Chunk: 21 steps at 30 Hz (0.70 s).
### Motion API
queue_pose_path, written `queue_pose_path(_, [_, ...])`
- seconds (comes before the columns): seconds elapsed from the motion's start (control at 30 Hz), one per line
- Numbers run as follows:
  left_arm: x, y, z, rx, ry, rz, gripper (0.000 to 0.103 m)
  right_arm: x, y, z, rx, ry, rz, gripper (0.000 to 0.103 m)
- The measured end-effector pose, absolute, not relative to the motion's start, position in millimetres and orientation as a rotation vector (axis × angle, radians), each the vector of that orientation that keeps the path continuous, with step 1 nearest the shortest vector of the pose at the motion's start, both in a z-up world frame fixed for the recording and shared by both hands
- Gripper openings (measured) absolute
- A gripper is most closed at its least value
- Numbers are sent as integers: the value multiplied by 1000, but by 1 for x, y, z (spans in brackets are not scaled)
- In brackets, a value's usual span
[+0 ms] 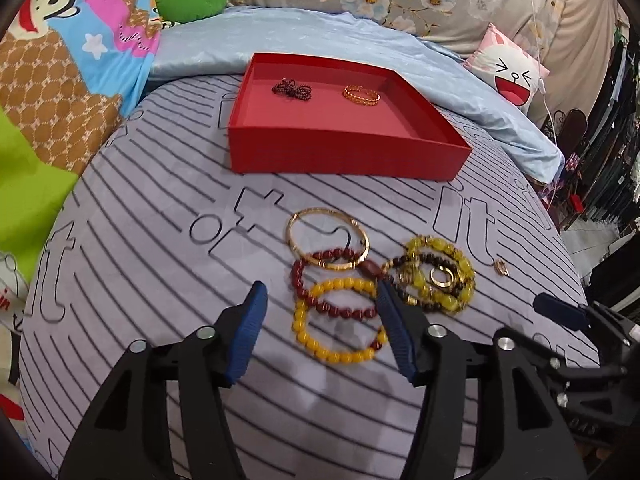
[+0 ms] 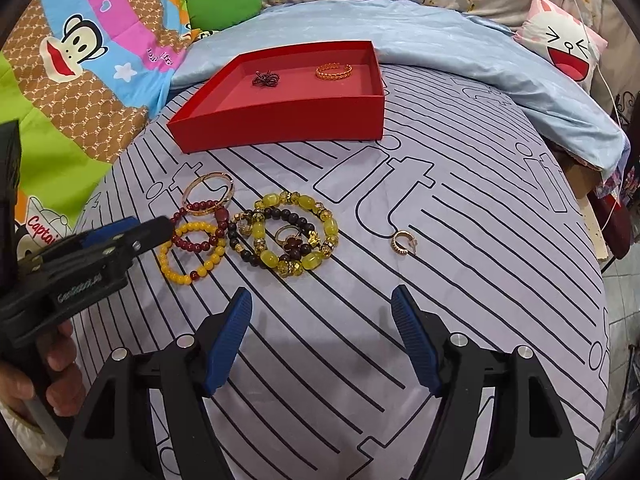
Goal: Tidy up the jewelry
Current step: 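Grasp the thin gold bangle with the left gripper while the right gripper grasps the yellow crystal beaded bracelet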
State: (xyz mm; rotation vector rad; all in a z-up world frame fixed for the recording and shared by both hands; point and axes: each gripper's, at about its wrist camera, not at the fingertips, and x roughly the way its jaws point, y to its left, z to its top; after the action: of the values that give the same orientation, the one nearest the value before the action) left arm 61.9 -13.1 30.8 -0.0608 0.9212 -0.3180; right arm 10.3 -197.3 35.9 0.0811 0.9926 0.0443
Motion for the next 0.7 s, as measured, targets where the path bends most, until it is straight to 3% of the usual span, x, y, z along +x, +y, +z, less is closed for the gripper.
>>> queue_pose_path(0.4, [104,-47,6,4,963,-315,62,31,-207,28,99,1011,34,69])
queue_pose_path(0.53, [108,-47,8,-10,958,-338,54,37,-205,24,103,1018,39,70])
queue_pose_path(0.7, [109,-45,8,-28,957,-358,53,43,-203,22,104,1021,46,70])
